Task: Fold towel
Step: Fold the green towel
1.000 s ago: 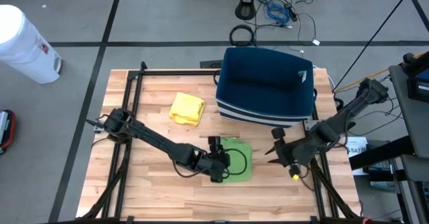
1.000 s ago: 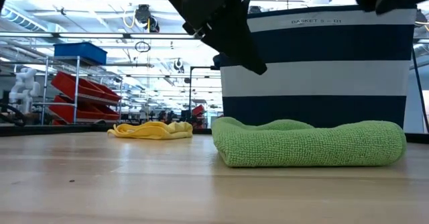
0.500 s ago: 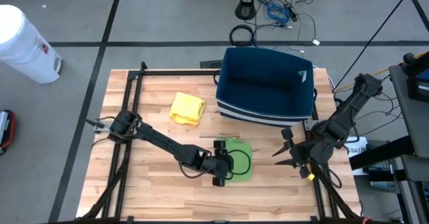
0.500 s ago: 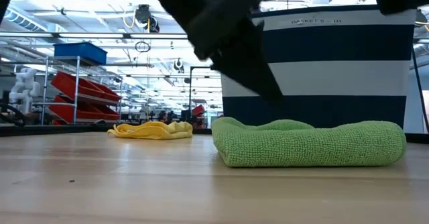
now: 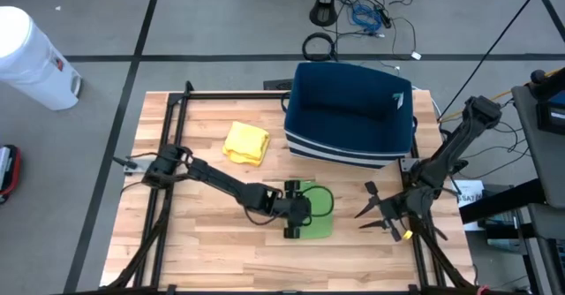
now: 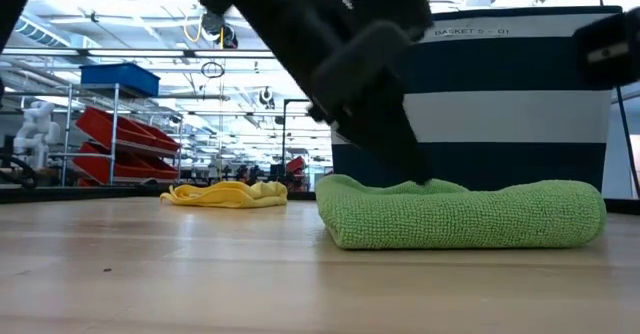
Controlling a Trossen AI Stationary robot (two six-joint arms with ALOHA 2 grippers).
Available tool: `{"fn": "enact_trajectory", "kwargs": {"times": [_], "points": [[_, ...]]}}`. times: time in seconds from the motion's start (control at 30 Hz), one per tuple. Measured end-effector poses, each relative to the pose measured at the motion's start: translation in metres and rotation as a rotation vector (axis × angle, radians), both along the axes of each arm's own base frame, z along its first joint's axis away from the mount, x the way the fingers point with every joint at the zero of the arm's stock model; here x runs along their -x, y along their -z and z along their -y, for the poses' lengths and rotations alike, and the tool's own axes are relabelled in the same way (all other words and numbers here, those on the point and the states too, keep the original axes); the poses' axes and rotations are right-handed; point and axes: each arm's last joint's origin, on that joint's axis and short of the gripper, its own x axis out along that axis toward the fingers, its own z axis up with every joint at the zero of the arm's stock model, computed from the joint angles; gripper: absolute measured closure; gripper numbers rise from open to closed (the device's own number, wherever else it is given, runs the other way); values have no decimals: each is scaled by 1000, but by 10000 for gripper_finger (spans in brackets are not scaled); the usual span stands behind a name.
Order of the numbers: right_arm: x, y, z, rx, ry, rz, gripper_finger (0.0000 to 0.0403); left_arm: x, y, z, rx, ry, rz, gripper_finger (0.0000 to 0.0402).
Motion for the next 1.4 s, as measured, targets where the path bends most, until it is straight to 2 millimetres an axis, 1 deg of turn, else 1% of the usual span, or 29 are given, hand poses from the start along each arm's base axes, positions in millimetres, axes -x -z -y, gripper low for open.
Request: {"fn": "enact_trajectory", "kwargs": {"times": [0.13,0.23,0.43,0.63,0.8,0.87,0.97,1.07,1.2,1.27,1.4], "points": [[-3,6,-4,-19,9,-15,271,-7,17,-8,94,26,-39,188],[-6,8,-7,-21,4,-6,271,-9,25,-12,116,30,-51,188],[-11,16,-13,-7,6,-25,271,-21,28,-16,173,58,33,188],[-16,26,-19,-20,20,-43,271,-33,34,-29,207,58,117,188],[-25,33,-22,-41,52,-37,271,-36,38,-36,215,51,132,188],[-28,36,-21,-48,70,-37,271,-37,35,-34,229,67,160,188],[-34,41,-21,-52,89,-33,271,-40,25,-29,267,143,223,188],[-39,46,-21,-32,94,-20,271,-39,24,-27,265,175,213,188],[-50,52,-22,42,108,-23,271,-39,24,-24,232,183,165,188],[-58,56,-21,72,107,-38,271,-40,21,-20,203,205,150,188],[-77,63,-20,129,124,-56,271,-43,6,-4,118,280,149,188]]}}
